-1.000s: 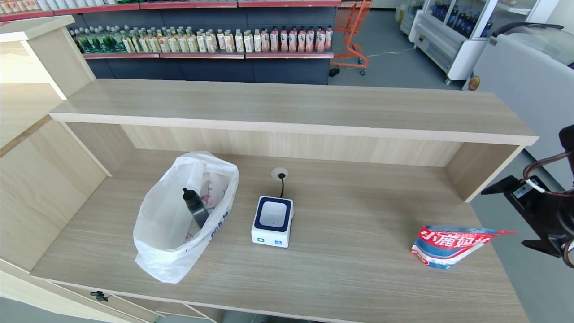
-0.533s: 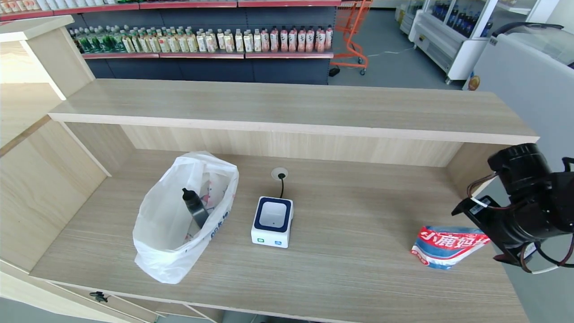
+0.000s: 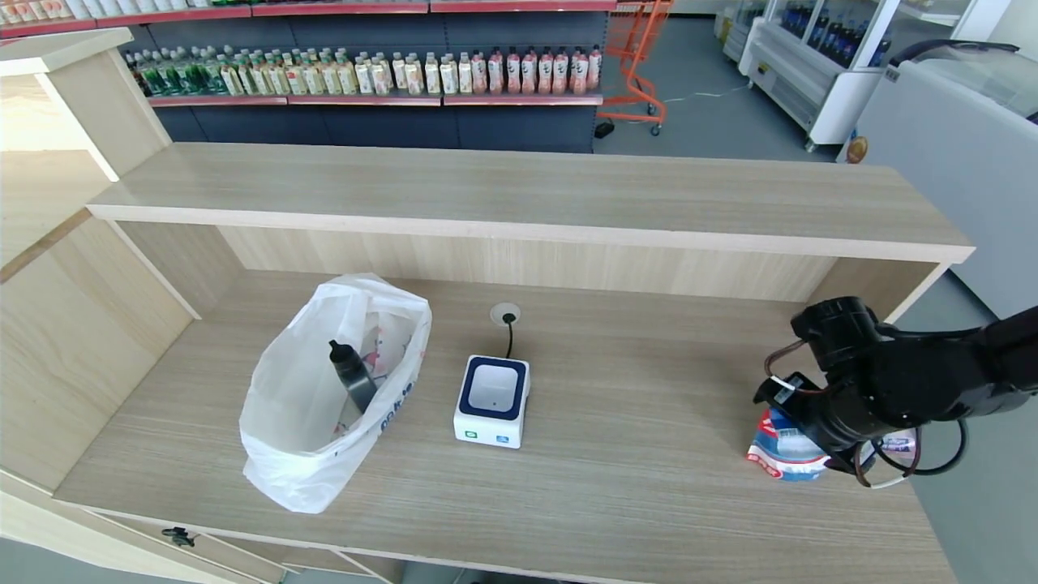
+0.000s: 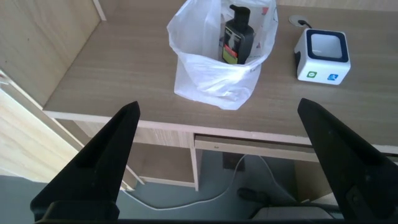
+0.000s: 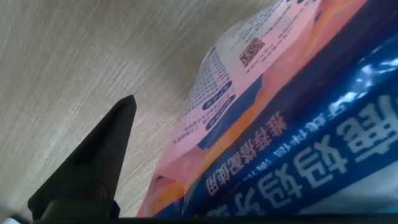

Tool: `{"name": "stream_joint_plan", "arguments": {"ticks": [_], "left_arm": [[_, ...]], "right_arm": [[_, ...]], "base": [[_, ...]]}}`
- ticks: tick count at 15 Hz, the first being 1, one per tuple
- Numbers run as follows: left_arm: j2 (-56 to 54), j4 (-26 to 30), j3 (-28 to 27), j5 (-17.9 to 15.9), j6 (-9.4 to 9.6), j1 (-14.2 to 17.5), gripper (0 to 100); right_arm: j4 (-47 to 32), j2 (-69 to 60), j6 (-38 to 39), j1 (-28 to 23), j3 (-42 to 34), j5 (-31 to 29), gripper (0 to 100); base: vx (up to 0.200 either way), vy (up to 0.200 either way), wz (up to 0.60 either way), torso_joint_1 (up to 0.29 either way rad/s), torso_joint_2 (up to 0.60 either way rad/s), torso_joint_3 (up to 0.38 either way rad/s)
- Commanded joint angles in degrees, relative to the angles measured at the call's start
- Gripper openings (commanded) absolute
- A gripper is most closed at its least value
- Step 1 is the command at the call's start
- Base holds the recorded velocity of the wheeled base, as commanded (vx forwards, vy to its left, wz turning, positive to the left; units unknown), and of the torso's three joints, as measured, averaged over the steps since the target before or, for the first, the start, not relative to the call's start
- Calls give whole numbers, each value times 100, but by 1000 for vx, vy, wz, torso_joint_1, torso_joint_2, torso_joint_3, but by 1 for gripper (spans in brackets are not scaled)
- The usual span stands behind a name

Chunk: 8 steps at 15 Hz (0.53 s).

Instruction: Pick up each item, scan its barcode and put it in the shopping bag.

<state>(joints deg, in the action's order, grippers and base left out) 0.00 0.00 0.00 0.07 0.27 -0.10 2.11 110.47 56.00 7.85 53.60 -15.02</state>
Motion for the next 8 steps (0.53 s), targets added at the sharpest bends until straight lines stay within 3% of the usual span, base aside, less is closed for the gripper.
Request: {"name": "stream_joint_plan", "arguments": {"ticks": [1, 8], "left_arm": [[0, 0, 0, 1, 0, 1, 100], [0, 0, 0, 1, 0, 1, 100]], "right_arm": [[88, 440, -11, 147, 89, -45, 0], [114, 379, -1065, 155, 344, -449, 0]], "base": [[0, 0, 0, 0, 0, 0], [0, 0, 0, 0, 0, 0]]}}
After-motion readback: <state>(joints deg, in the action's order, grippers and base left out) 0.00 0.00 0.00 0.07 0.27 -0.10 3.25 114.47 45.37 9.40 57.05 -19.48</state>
